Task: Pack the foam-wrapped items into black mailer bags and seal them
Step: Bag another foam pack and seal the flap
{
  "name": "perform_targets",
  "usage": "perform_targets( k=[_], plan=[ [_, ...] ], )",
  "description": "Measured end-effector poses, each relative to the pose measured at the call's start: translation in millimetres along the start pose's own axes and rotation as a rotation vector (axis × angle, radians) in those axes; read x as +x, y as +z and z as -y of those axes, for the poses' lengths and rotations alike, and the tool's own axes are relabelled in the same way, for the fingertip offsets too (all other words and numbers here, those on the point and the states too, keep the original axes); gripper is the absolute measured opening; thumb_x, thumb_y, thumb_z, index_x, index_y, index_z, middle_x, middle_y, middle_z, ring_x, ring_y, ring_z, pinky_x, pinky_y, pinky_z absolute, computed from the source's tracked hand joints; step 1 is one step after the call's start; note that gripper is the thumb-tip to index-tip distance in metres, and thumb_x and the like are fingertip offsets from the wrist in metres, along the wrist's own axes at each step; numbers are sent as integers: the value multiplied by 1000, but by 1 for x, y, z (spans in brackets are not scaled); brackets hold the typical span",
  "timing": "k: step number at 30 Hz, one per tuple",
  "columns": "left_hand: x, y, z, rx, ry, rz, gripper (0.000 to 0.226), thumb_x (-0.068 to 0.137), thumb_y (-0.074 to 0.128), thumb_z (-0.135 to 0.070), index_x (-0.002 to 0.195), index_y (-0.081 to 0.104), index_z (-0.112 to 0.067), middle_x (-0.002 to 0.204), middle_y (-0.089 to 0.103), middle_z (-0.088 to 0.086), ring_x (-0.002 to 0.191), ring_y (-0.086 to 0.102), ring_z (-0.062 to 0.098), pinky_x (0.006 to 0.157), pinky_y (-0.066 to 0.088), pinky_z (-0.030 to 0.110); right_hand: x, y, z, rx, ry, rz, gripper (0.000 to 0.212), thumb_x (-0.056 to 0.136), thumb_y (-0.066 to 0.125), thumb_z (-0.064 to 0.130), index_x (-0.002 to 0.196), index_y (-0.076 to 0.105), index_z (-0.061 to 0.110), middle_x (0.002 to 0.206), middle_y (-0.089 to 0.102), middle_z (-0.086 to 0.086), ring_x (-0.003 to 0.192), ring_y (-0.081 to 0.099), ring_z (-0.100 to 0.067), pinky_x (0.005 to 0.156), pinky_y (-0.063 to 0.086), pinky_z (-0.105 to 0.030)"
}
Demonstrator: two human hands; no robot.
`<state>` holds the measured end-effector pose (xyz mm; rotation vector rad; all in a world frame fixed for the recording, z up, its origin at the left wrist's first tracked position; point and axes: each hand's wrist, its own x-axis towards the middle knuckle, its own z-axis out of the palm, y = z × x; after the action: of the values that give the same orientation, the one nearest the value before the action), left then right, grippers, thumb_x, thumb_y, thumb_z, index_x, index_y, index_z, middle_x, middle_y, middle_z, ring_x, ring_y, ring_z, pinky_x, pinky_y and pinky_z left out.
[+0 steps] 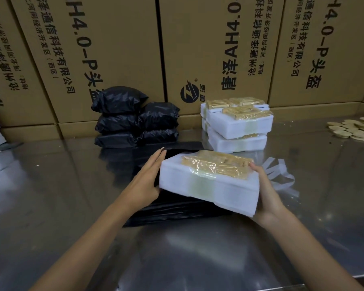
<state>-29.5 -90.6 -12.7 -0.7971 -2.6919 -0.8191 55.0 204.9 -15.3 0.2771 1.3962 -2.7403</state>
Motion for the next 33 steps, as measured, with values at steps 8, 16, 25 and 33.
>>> perform_targets(
  k=[8,16,25,33],
  plan=[
    [-3,27,-39,1,64,-146,95,86,51,10,158,1,-28,159,-12,-31,139,-7,-21,100,2,-8,0,40,-22,38,-46,-175,54,75,79,52,117,64,21,108,76,-6,99,73,-25,83,60,-43],
    [-13,28,-47,-246,-76,-401,76,84,52,16,149,38,-20,152,29,-16,138,23,-7,103,18,-4,0,78,-30,145,-51,-174,54,72,86,40,117,63,20,112,72,-9,99,72,-28,73,63,-43],
    [58,-39,-75,-163,-61,-335,31,90,57,-29,121,58,-25,125,58,-5,122,50,16,100,44,41,0,91,-60,-50,-202,-196,59,68,89,32,119,61,22,109,74,-4,97,74,-20,64,62,-33],
    [132,-12,-114,16,-360,-2,26,89,57,-19,109,71,-12,113,66,7,107,62,30,88,55,39,-1,85,-61,-265,-251,-188,62,61,87,42,112,54,31,110,68,1,98,70,-16,75,64,-40]
  ],
)
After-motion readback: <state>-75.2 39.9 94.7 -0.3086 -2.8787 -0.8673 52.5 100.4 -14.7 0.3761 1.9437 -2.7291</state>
